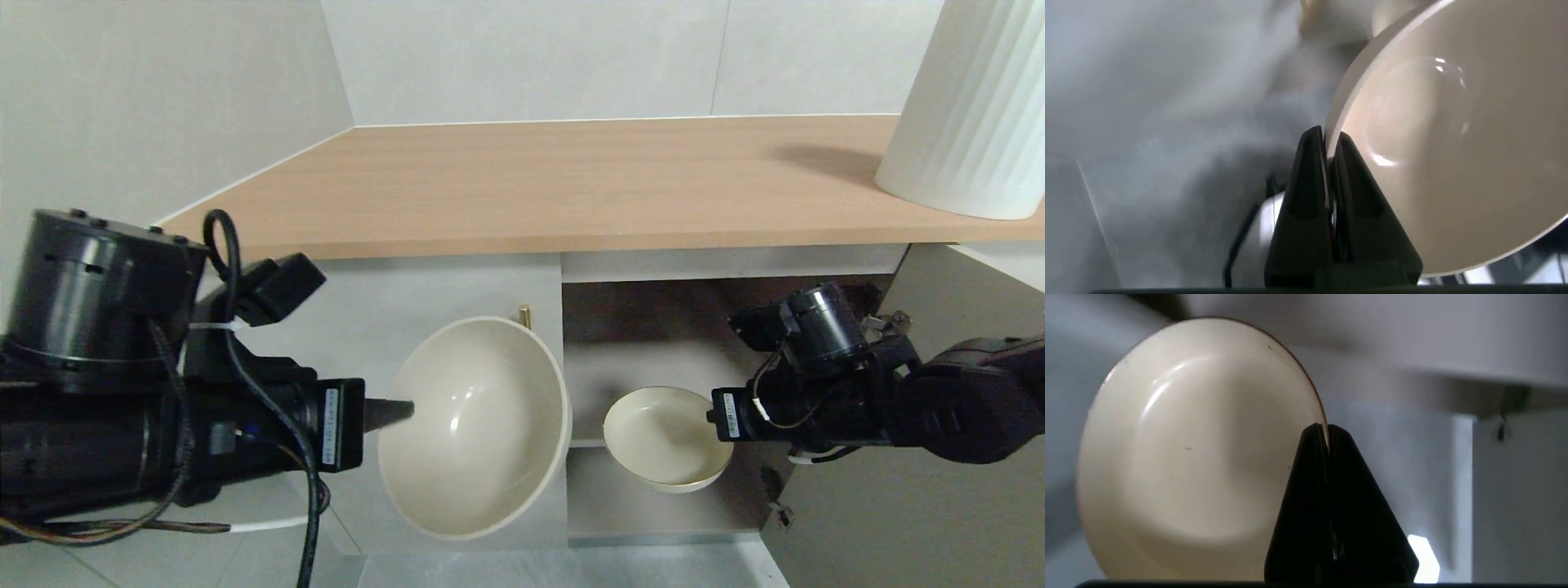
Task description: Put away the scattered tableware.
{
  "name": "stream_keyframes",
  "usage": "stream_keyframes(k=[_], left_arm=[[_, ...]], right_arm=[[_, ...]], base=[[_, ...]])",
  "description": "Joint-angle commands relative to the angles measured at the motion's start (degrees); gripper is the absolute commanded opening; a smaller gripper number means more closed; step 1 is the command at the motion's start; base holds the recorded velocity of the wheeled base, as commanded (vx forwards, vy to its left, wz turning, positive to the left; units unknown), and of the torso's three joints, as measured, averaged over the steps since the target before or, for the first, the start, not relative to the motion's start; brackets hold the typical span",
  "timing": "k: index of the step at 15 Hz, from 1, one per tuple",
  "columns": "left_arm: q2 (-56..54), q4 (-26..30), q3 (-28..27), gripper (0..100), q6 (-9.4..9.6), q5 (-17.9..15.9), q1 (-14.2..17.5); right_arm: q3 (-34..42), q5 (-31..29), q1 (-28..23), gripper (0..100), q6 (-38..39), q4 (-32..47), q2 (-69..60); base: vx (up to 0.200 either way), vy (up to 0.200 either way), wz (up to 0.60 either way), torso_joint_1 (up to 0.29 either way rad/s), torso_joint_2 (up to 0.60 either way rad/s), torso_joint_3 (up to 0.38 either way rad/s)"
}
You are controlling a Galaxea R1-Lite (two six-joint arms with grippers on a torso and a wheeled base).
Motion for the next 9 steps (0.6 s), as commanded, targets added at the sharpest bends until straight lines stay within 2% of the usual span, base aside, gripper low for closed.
stream_keyframes(k=[1,5,9], left_arm=[[5.3,0.0,1.4,0,-0.08,0.1,-2.7],[8.0,0.0,2.0,0,-0.08,0.2,-3.1],[8.0,0.1,2.1,0,-0.08,0.3,-3.7]], right_arm=[[0.0,-0.9,-2.2,0,0.2,-6.0,8.7],[-1.1,-7.7,-3.9,0,0.5,-20.2,19.7],[-5.3,-11.2,-5.5,0,2.9,-22.2,25.5]], base=[[0.000,0.000,0.00,0.000,0.00,0.000],[0.000,0.000,0.00,0.000,0.00,0.000],[0.000,0.000,0.00,0.000,0.00,0.000]])
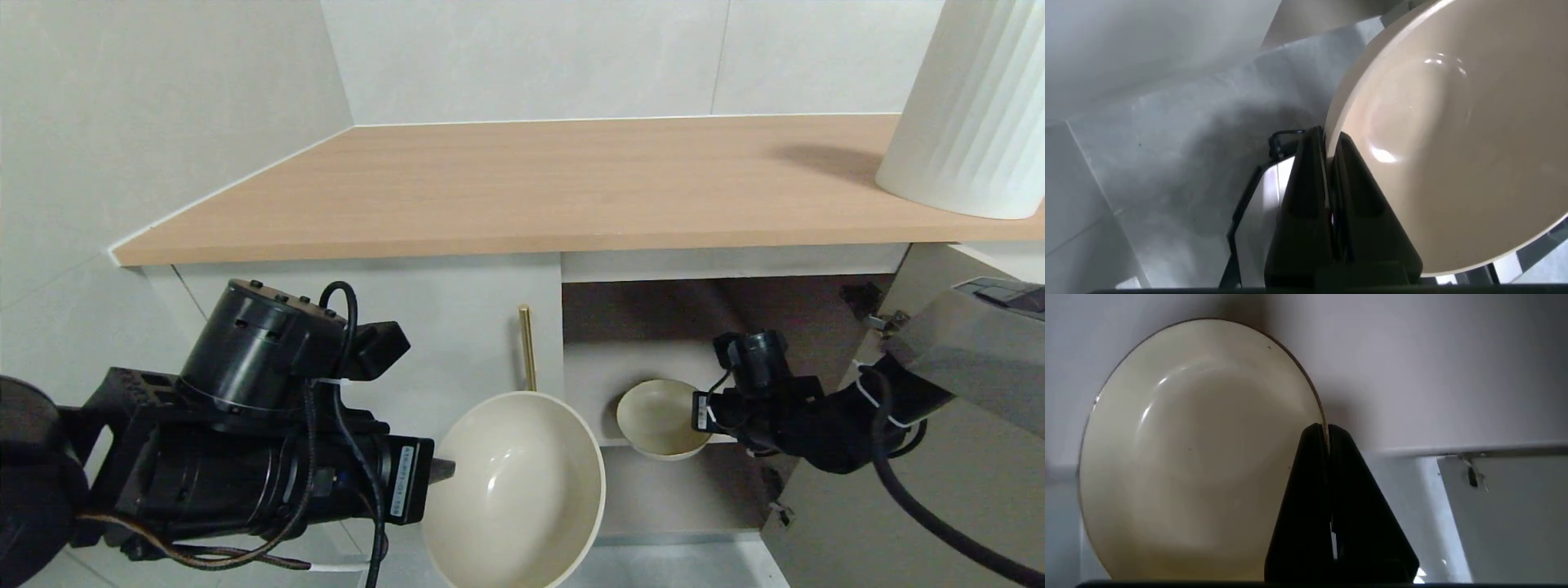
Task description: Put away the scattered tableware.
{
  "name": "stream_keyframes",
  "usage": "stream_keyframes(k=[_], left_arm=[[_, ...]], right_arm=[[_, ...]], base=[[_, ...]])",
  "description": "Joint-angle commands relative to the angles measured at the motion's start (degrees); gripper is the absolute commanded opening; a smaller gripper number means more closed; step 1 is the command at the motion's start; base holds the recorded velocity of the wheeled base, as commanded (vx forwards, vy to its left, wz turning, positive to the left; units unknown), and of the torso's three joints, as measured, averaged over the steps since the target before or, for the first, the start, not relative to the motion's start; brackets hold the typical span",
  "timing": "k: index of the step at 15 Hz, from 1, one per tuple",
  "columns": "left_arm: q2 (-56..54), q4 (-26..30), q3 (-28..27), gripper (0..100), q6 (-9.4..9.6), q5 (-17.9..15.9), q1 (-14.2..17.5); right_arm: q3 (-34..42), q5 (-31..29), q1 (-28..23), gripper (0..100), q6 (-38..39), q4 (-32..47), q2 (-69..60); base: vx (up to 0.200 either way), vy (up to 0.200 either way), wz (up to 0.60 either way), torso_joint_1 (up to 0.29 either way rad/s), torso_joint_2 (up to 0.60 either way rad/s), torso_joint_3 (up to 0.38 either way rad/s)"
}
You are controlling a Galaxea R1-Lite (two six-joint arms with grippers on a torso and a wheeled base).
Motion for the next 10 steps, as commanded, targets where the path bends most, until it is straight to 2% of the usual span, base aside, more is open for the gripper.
stream_keyframes(k=[1,7,10], left_arm=[[0.4,0.1,0.0,0,-0.03,0.0,-0.1],[0.2,0.9,0.0,0,0.06,0.1,-0.7],[0.3,0.9,0.0,0,0.06,0.1,-0.7]], right_arm=[[-2.3,-0.7,-0.9,0,0.9,-0.3,4.6],[-9.9,-6.5,-2.9,0,4.2,-0.3,10.8],[-11.7,-7.4,-3.2,0,5.4,-0.3,11.1]], base=[[0.000,0.000,0.00,0.000,0.00,0.000],[0.000,0.000,0.00,0.000,0.00,0.000],[0.000,0.000,0.00,0.000,0.00,0.000]])
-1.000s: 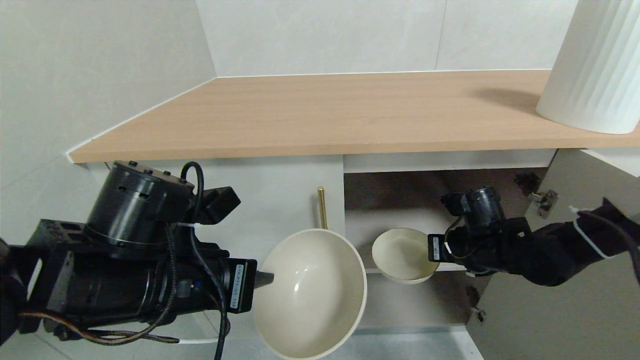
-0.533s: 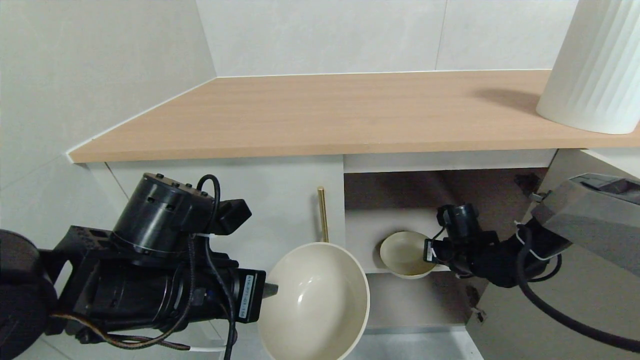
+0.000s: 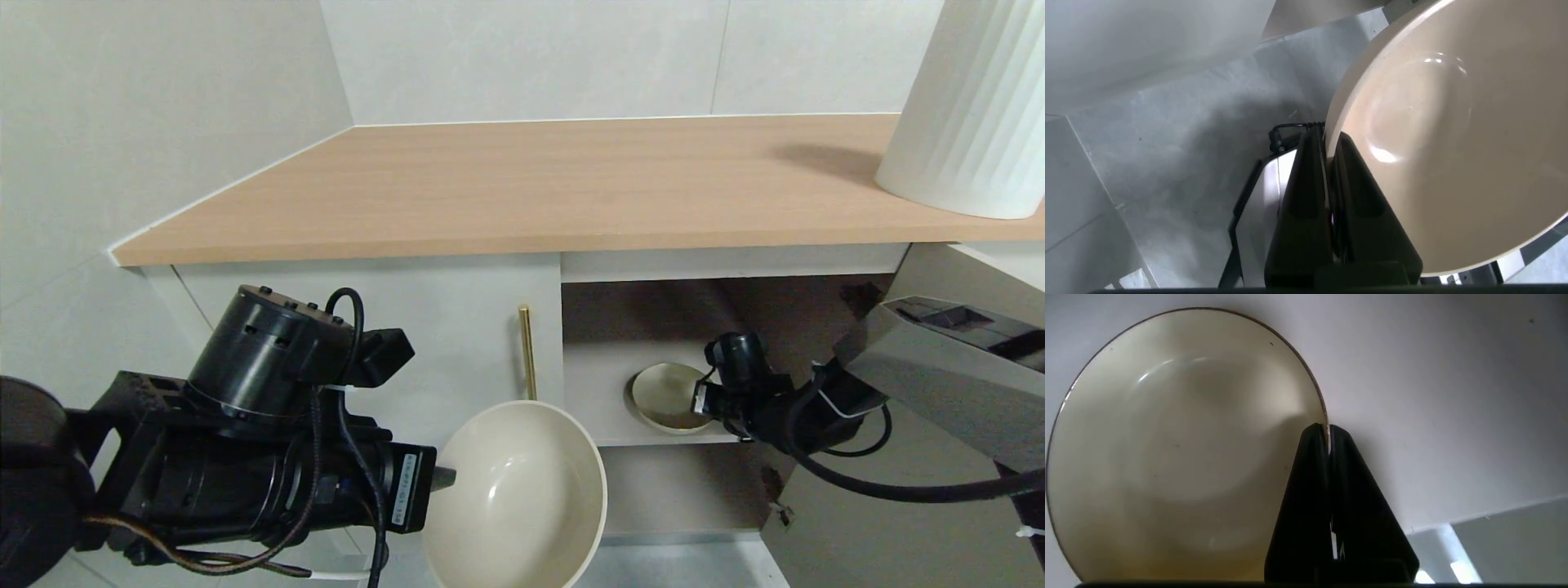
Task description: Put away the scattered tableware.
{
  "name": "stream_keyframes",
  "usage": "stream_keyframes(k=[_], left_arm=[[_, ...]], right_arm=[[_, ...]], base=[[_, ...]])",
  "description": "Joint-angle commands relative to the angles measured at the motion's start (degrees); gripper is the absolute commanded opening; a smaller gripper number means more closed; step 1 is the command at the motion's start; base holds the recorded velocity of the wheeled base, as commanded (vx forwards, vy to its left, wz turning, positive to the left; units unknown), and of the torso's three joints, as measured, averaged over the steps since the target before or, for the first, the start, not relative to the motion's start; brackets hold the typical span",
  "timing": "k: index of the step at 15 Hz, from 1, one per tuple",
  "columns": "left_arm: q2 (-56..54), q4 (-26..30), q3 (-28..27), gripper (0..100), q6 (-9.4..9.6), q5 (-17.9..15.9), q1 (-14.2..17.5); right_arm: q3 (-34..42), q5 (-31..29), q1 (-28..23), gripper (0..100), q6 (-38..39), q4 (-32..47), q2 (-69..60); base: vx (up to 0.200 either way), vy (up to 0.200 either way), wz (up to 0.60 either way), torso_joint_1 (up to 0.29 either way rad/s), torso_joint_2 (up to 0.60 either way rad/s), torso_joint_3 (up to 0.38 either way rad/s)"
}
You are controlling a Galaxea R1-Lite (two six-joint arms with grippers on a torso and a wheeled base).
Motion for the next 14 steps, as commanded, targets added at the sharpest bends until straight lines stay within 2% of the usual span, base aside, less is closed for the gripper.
stream_keyframes(k=[1,10,11,14], left_arm=[[0.1,0.0,0.0,0,-0.04,0.0,0.0],[0.2,0.0,0.0,0,-0.04,0.0,0.0],[0.2,0.0,0.0,0,-0.04,0.0,0.0],[0.5,-0.1,-0.1,0,-0.04,0.0,0.0]], right_arm=[[-1.1,-0.1,0.0,0,0.4,0.1,0.8],[-2.6,-1.4,0.0,0,0.6,0.1,1.7],[-2.6,-1.4,0.0,100,0.6,0.1,1.7],[-2.6,-1.4,0.0,100,0.8,0.0,1.7]], base=[[0.000,0.000,0.00,0.000,0.00,0.000],[0.000,0.000,0.00,0.000,0.00,0.000],[0.000,0.000,0.00,0.000,0.00,0.000],[0.000,0.000,0.00,0.000,0.00,0.000]])
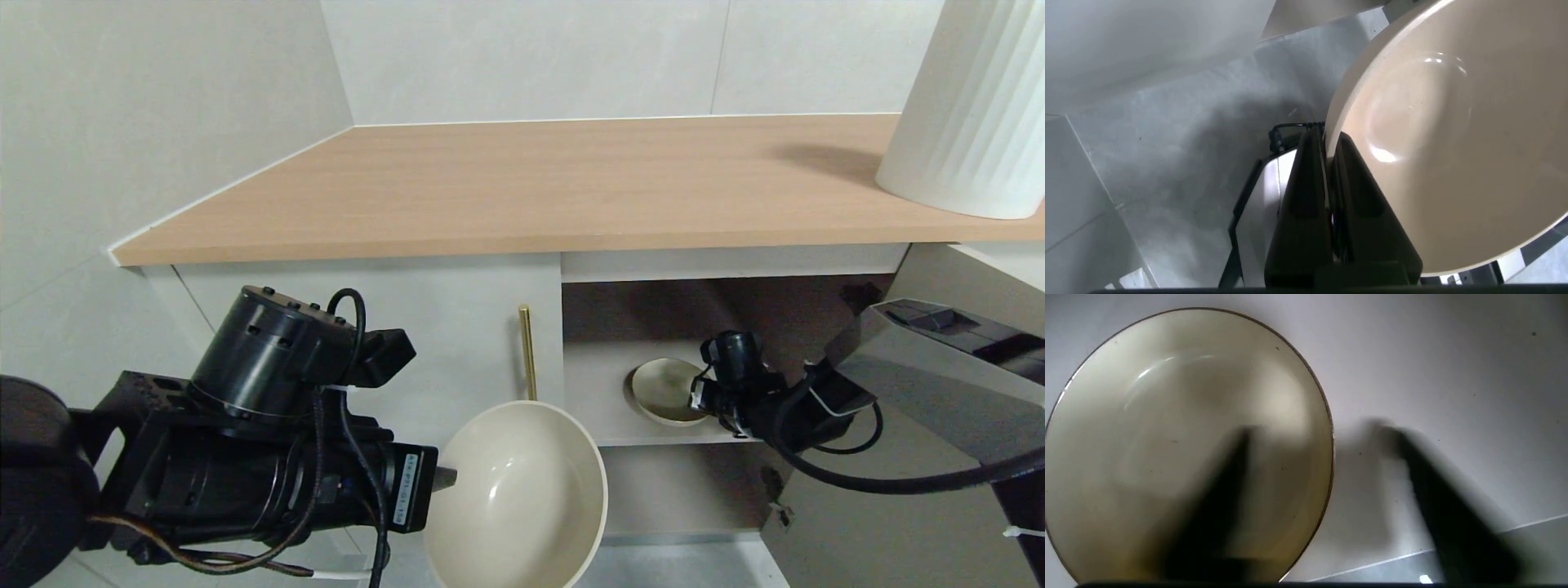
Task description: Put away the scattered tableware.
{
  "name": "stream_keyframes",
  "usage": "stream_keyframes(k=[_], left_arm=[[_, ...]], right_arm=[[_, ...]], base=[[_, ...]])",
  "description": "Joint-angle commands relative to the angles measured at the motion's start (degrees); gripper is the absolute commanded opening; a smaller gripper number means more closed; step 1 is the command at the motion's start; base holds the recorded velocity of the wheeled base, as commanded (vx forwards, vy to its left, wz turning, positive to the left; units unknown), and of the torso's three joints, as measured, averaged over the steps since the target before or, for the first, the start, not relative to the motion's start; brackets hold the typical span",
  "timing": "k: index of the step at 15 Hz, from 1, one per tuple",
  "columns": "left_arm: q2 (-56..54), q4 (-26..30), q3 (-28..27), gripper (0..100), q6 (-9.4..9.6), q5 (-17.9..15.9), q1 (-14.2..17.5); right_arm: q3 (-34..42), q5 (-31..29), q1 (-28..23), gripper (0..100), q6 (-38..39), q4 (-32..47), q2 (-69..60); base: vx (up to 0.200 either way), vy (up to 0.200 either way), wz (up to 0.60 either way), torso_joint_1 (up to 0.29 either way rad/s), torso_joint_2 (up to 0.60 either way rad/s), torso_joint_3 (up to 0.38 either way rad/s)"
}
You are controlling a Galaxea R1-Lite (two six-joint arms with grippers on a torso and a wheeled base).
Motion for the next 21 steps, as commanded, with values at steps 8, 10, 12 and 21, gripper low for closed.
stream_keyframes(k=[8,10,12,21], left_arm=[[8.6,0.0,-0.2,0,-2.83,7.9,-2.0],[11.8,-0.2,-0.4,0,-4.06,13.1,-3.4],[13.0,-0.2,-0.6,0,-4.14,14.3,-3.7],[16.0,-0.3,-2.3,0,-6.52,15.8,-5.5]], right_arm=[[6.8,2.7,3.9,100,-0.2,2.3,-9.8],[11.2,8.7,7.9,100,-0.1,5.9,-16.8],[16.1,13.6,11.8,100,-0.4,7.0,-22.6],[28.6,25.8,23.5,100,-6.1,7.1,-41.0]], base=[[0.000,0.000,0.00,0.000,0.00,0.000],[0.000,0.000,0.00,0.000,0.00,0.000],[0.000,0.000,0.00,0.000,0.00,0.000],[0.000,0.000,0.00,0.000,0.00,0.000]])
